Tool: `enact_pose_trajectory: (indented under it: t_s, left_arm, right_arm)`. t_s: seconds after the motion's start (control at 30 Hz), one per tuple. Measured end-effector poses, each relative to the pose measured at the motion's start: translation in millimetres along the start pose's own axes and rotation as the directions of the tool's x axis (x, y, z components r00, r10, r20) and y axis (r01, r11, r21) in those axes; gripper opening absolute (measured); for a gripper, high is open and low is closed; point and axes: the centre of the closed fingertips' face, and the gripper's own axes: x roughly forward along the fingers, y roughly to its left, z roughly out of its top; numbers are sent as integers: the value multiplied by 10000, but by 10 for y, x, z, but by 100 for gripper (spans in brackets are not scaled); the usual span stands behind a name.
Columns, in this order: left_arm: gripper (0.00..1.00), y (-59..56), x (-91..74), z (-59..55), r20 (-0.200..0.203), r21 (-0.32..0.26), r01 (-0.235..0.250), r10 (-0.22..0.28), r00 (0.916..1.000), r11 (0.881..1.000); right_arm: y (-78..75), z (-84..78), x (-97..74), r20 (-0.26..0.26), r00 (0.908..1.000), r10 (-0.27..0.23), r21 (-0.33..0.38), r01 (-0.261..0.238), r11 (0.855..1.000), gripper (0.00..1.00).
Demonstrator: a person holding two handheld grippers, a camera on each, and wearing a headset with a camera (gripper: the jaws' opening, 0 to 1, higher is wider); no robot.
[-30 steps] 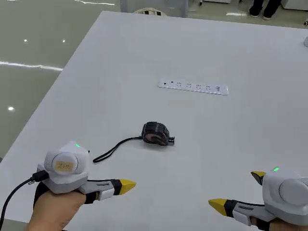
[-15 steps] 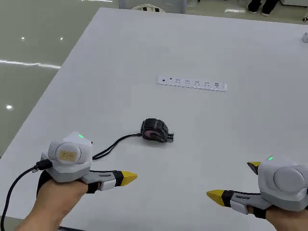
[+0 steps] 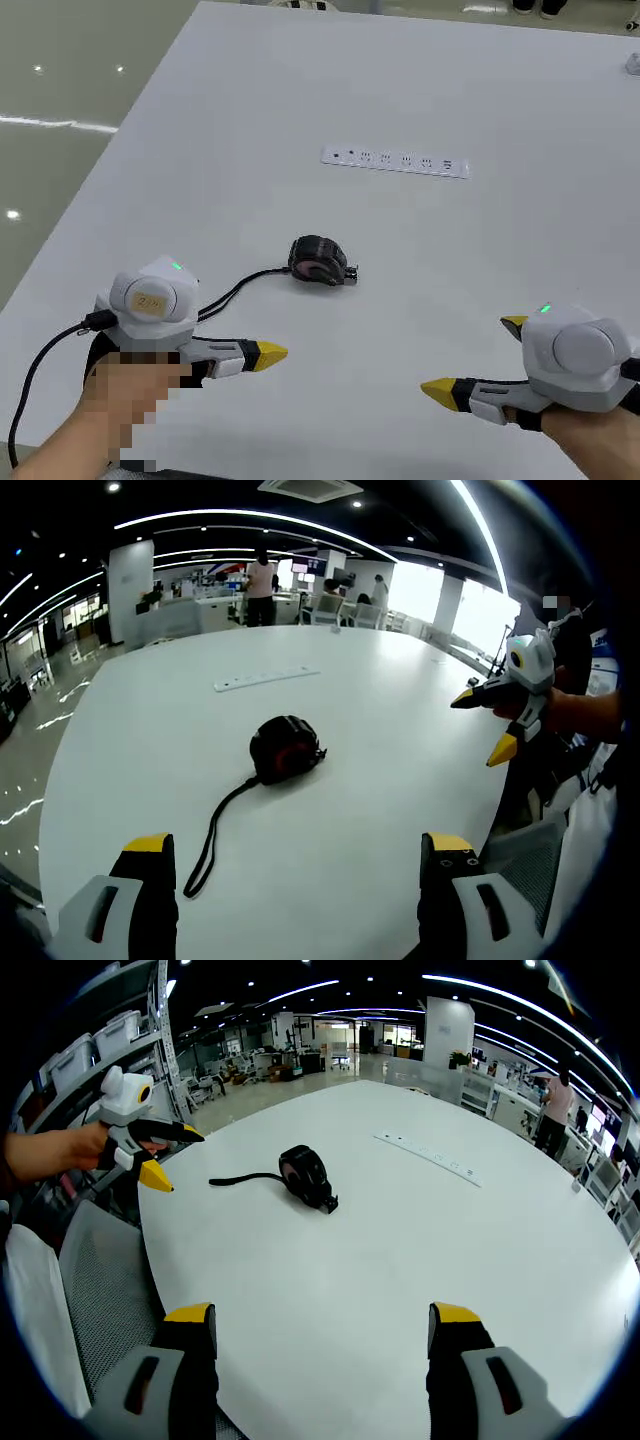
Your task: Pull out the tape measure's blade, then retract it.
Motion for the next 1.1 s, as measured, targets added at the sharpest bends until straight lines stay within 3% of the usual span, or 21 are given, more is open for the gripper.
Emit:
enact_pose_trajectory:
  t_s: [0.43,1.1]
  left_arm:
    - [100,64,106,45,-211,468,215,-206,9996,9987]
    - [100,97,316,176,-307,1166,705,-674,9973,9907]
  right_arm:
    - [-20,34,130,-150,9995,288,-404,-293,9988,90]
    - [-212,102,328,-438,9983,384,-890,-421,9951,90]
